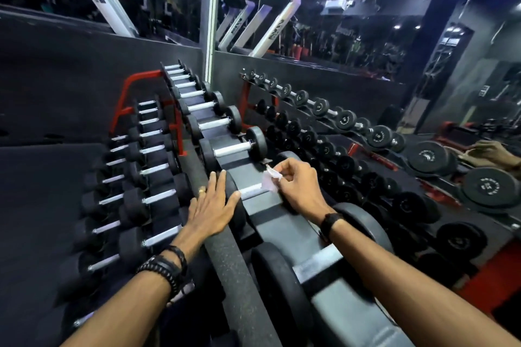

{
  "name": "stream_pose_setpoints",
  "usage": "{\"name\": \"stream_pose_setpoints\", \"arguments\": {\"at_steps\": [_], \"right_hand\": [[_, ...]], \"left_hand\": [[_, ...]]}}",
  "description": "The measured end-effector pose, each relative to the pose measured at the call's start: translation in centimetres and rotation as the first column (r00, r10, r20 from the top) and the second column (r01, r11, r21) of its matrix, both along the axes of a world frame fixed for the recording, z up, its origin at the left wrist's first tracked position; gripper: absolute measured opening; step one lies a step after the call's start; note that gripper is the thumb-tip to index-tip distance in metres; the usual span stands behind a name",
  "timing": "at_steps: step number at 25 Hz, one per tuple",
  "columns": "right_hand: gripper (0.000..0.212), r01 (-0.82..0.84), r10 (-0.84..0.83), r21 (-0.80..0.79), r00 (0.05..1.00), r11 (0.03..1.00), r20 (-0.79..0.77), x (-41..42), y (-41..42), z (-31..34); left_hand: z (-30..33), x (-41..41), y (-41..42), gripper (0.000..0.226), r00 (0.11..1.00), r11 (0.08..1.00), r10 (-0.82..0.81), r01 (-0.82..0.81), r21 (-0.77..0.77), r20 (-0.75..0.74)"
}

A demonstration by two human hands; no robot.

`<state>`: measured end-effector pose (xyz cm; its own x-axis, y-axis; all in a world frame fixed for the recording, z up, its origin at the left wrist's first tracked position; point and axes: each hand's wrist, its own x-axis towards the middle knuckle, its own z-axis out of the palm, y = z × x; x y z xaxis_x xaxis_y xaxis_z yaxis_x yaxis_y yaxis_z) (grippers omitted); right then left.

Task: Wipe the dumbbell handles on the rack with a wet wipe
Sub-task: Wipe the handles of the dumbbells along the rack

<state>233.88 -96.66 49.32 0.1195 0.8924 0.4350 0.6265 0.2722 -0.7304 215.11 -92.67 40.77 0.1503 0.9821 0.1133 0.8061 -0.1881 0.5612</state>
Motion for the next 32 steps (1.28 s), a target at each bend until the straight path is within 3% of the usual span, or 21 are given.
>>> {"name": "stream_pose_setpoints", "arguments": {"at_steps": [3,7,11,16,21,24,28,32], "right_hand": [[0.003,-0.057,0.041,-0.083,0.981,0.995,-0.189,0.3,-3.1,0.0],[0.007,-0.025,0.015,-0.085,0.993,0.996,-0.115,0.1,-7.1,0.6],[0.016,-0.071,0.056,-0.085,0.985,0.994,-0.161,-1.2,-11.2,2.6],[0.008,-0.134,0.128,-0.009,0.959,0.991,-0.254,-5.2,-18.3,3.4],[0.003,-0.061,0.080,0.072,0.947,0.996,-0.310,-10.0,-25.0,1.8],[0.017,-0.027,0.042,0.048,0.936,0.998,-0.349,-13.1,-27.4,0.8],[0.024,-0.006,0.017,0.038,0.952,0.999,-0.304,-17.3,-29.6,1.6],[0.016,-0.032,0.051,0.072,0.959,0.997,-0.279,-22.8,-29.6,2.2]], "left_hand": [[0.9,-0.2,-2.5,0.063,1.000,0.995,-0.024,0.023,0.100,-0.001],[2.2,-1.1,-5.3,0.033,0.997,0.964,-0.077,0.068,0.256,0.026],[4.0,-3.2,-8.8,0.033,0.995,0.954,-0.095,0.081,0.289,0.037],[5.6,-7.0,-14.2,0.037,0.992,0.939,-0.123,0.114,0.326,0.008],[6.0,-11.2,-21.7,0.033,0.978,0.920,-0.187,0.209,0.332,-0.097],[5.5,-14.8,-25.2,0.033,0.969,0.928,-0.210,0.240,0.284,-0.133],[5.9,-20.2,-26.9,0.033,0.968,0.917,-0.201,0.239,0.320,-0.148],[5.5,-26.3,-26.4,0.040,0.968,0.908,-0.198,0.240,0.344,-0.151]]}}
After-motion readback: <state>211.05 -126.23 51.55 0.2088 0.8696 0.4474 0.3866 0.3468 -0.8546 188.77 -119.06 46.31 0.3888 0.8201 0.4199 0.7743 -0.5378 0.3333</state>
